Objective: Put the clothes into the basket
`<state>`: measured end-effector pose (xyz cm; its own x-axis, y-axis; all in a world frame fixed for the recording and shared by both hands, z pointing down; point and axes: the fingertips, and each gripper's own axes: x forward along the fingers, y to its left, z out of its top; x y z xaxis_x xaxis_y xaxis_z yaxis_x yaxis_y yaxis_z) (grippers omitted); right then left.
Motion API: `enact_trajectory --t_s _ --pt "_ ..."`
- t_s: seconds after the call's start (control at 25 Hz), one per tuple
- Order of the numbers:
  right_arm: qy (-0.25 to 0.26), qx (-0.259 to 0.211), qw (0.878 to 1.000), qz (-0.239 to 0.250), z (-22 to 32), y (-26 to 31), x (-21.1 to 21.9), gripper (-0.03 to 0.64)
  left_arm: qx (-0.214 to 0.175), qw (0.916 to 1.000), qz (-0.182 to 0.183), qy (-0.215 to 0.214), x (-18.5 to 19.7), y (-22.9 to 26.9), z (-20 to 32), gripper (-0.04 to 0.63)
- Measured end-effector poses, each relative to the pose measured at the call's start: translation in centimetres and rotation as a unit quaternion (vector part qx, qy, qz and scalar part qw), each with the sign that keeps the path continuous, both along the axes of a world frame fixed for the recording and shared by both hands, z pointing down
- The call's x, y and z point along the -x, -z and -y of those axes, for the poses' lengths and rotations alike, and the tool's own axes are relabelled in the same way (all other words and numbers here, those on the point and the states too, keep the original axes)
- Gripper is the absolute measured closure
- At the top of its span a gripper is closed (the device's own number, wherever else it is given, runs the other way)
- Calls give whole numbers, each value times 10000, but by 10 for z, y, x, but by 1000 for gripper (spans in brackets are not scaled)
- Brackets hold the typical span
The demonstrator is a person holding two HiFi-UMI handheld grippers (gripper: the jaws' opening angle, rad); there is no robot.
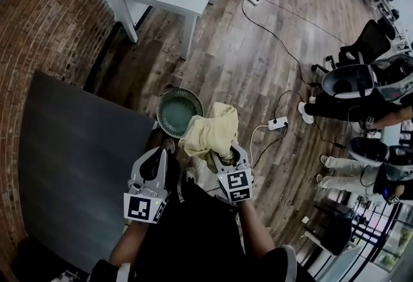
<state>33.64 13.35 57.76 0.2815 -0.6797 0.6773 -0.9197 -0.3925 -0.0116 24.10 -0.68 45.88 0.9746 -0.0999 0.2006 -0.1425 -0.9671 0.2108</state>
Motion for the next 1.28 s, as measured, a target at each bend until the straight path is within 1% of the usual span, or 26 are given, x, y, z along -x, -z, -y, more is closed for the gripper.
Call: enact_trajectory --t_s 0.24,0.4,0.6,0.8,0.92,1.04,1.16,1.28 --pt "-32 259 9995 176 33 -42 -15 440 112 9999 48 95 -15 -24 34 589" --pt "9 487 9980 395 51 -78 -19 440 202 9995 171 184 -19 -42 51 589" --pt "58 753 9950 647 67 -133 -22 440 303 9988 258 270 -29 -64 63 589" --pt "53 1026 9904 930 85 -191 -21 440 333 9987 285 241 -37 -82 75 589" --pt "49 1176 9877 1025 94 -222 -21 440 377 9986 269 253 -38 -94 78 589" --pt "34 1318 9851 1103 98 -250 -23 440 439 9982 329 250 -38 -106 80 589" --pt "-35 1428 9826 1188 101 -274 -24 440 594 9968 451 298 -37 -116 83 589" --pt "-111 1536 9799 1270 104 -297 -26 440 693 9959 493 323 -37 -123 87 589"
